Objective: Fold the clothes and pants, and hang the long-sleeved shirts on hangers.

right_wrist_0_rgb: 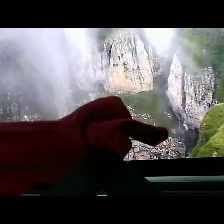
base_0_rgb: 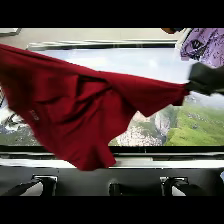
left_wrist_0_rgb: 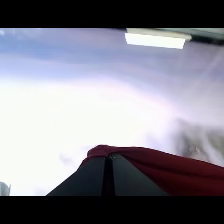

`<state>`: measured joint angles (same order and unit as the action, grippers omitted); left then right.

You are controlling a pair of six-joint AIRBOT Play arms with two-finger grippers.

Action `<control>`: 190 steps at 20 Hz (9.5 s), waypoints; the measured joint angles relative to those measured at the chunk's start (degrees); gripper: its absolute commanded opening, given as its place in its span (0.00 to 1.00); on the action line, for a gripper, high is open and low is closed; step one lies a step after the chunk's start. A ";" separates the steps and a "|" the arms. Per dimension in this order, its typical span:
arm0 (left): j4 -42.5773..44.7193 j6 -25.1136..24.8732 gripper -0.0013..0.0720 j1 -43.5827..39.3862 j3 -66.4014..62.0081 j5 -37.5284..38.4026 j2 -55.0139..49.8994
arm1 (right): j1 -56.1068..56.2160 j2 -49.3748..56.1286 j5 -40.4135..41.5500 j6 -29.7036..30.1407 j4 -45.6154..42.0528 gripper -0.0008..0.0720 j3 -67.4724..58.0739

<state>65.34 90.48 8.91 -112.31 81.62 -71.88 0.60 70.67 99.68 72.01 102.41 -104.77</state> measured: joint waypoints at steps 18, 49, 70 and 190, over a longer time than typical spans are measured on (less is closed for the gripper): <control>-1.88 -0.94 0.04 -11.21 -0.07 -9.60 -45.77 | -9.51 38.07 -27.71 8.70 6.88 0.58 0.66; 2.99 5.73 0.91 5.49 27.15 0.70 -14.03 | -11.08 34.88 -20.39 19.23 14.97 0.06 10.36; -26.60 -9.16 0.04 -4.20 84.67 -32.72 3.39 | -11.04 32.35 -12.92 16.85 14.38 0.06 10.36; -15.65 0.66 0.04 4.85 3.30 -10.38 13.79 | -8.59 -9.88 -14.19 10.05 5.92 0.06 -10.08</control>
<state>49.69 91.13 13.76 -109.01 71.24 -58.08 -7.99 60.80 85.49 82.06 108.33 -114.85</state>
